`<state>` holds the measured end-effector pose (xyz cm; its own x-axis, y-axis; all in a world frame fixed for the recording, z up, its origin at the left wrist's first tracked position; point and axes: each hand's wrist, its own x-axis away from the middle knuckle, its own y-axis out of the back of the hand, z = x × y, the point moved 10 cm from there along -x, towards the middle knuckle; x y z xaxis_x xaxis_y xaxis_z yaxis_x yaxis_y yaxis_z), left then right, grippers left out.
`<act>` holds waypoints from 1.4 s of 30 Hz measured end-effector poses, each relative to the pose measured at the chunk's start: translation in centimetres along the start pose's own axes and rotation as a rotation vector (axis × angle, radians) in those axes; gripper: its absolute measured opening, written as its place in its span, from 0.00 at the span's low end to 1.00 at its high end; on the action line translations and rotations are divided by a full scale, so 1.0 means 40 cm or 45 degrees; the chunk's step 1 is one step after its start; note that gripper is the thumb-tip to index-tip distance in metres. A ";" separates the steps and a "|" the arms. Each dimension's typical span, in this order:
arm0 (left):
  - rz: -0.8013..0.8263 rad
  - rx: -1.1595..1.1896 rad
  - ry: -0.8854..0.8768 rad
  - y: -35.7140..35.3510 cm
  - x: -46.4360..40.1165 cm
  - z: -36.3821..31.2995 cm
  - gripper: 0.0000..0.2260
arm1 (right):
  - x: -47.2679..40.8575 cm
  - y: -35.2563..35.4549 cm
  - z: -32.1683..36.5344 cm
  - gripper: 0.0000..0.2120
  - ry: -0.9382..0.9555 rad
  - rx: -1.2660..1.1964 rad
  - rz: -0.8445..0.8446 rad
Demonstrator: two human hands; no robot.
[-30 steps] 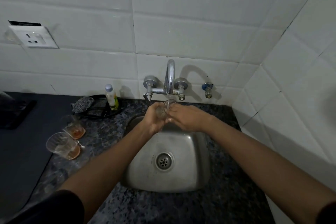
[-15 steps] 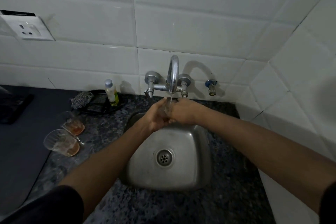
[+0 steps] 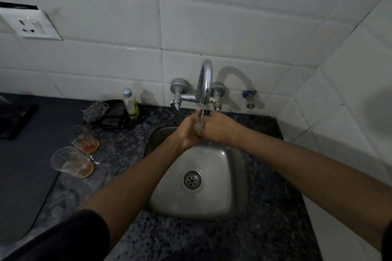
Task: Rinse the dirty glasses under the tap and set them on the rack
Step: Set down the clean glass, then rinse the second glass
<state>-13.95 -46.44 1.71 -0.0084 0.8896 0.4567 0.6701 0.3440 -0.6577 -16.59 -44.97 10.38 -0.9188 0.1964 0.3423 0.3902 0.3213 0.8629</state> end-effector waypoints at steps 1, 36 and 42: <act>-0.033 0.024 0.011 -0.001 -0.003 -0.004 0.19 | -0.002 0.004 0.010 0.14 0.029 0.088 -0.014; -0.014 -0.024 0.107 -0.001 0.037 0.004 0.15 | 0.034 -0.020 -0.024 0.17 -0.432 -1.053 0.012; -0.187 -0.190 0.107 0.042 0.028 -0.014 0.14 | 0.053 0.012 -0.019 0.19 -0.246 -0.122 -0.044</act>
<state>-12.44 -45.04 1.44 -0.0559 0.8030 0.5934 0.7685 0.4140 -0.4878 -18.39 -45.11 11.79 -0.8996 0.3636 0.2419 0.3424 0.2435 0.9074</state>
